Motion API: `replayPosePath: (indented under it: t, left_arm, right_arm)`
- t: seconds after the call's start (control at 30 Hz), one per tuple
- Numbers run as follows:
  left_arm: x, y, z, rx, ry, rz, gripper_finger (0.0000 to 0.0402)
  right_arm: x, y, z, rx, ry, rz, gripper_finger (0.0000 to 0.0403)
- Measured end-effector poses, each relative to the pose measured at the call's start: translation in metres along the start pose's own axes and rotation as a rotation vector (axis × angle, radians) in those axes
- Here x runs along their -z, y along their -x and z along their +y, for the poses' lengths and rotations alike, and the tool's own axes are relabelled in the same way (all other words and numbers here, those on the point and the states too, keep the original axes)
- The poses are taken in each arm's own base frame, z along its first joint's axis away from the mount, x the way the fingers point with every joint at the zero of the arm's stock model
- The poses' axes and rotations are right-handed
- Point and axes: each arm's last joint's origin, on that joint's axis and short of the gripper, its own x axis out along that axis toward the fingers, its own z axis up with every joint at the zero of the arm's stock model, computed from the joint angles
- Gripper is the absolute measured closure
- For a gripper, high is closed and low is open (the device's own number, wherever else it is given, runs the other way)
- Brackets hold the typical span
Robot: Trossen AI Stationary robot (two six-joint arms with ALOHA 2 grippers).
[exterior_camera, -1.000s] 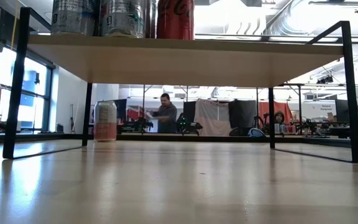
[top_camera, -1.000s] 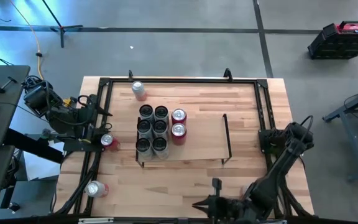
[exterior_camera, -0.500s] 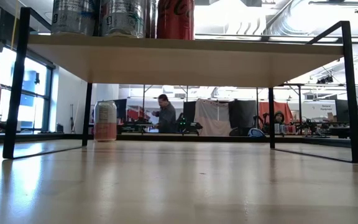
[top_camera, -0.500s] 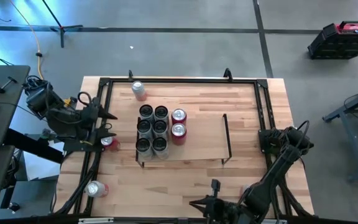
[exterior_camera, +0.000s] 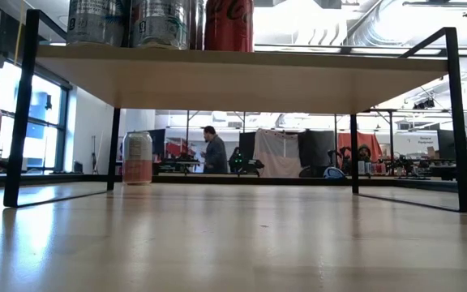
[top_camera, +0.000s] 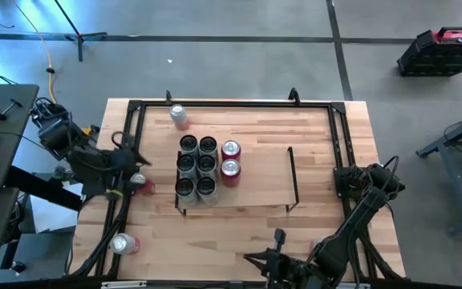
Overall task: Place canned beverage on shelf
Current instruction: Put the red soda can aligned with the other red soda cans on the shelf
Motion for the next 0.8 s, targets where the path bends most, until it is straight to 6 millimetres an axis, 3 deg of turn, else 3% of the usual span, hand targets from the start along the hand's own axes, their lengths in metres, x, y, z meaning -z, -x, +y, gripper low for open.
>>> replayPosePath:
  t: [0.1,0.27,0.43,0.8]
  left_arm:
    - [0.009,-0.005,-0.002,0.044,0.027,0.16,0.0108]
    - [0.023,-0.014,-0.004,-0.057,0.076,0.428,0.0108]
    - [0.028,-0.029,-0.012,-0.085,0.041,0.465,0.0101]
    - [0.07,-0.062,0.001,-0.216,0.022,0.663,0.0069]
  right_arm:
    - [0.0,0.0,-0.001,0.016,0.008,-0.011,0.0403]
    - [0.0,-0.002,-0.003,0.046,0.021,-0.022,0.0403]
    - [-0.001,-0.005,-0.006,0.059,0.025,-0.019,0.0403]
    - [0.0,-0.003,-0.003,0.023,0.018,-0.001,0.0403]
